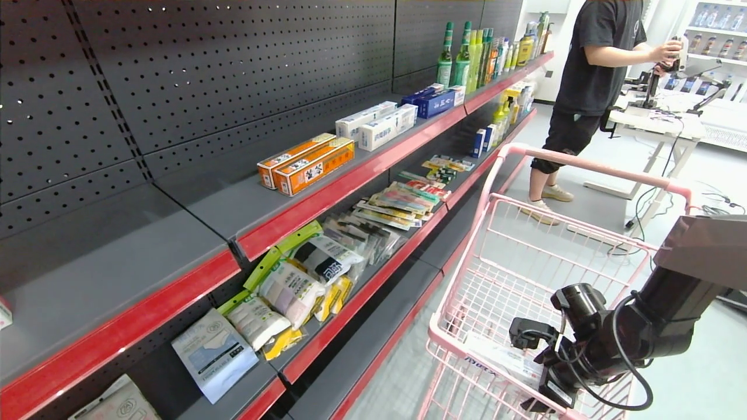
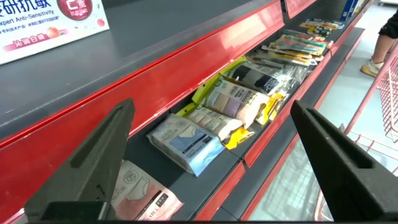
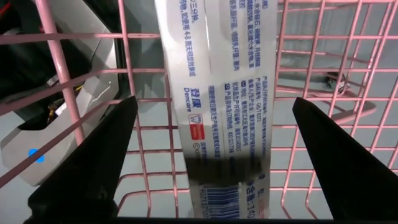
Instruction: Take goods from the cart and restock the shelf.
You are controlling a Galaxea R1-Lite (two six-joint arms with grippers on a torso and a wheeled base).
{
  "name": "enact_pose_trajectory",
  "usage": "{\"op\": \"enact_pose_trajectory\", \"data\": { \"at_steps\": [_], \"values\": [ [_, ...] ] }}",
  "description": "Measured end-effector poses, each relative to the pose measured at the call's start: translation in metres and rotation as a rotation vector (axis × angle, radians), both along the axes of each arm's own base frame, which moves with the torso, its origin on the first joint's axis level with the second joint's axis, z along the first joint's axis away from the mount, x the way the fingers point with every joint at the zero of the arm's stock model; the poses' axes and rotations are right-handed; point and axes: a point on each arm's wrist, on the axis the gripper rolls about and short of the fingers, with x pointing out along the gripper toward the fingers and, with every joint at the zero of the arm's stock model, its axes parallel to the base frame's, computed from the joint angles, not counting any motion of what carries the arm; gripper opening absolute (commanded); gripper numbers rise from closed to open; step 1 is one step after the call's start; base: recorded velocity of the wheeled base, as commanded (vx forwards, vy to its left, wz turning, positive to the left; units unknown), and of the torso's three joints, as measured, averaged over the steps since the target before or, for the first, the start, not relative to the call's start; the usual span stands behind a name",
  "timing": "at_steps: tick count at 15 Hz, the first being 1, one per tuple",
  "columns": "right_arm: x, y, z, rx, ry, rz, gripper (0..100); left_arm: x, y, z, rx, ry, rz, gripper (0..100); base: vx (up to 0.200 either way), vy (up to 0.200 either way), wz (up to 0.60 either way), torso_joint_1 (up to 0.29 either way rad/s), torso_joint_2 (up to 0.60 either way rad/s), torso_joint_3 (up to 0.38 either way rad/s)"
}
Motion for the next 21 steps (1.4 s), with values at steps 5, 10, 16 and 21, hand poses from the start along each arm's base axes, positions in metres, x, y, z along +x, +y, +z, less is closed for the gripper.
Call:
{"op": "enact_pose_trajectory", "data": {
  "at_steps": [5,10,16,21],
  "values": [
    [-0.003,0.001,-0.003,-0.001,0.015,0.004,100,0.0,0.0,0.0,0.0,0.0,0.0,100,0.0,0.0,0.0,0.0,0.0,0.0],
    [-0.003,0.0,-0.004,0.0,0.0,0.001,0,0.0,0.0,0.0,0.0,0.0,0.0,100,0.0,0.0,0.0,0.0,0.0,0.0],
    [-0.005,0.001,-0.006,0.056,0.001,-0.088,0,0.0,0.0,0.0,0.0,0.001,0.0,100,0.0,0.0,0.0,0.0,0.0,0.0],
    [-0.009,0.026,0.028,0.167,0.006,-0.435,0,0.0,0.0,0.0,-0.002,0.001,0.0,100,0.0,0.0,0.0,0.0,0.0,0.0]
  ]
}}
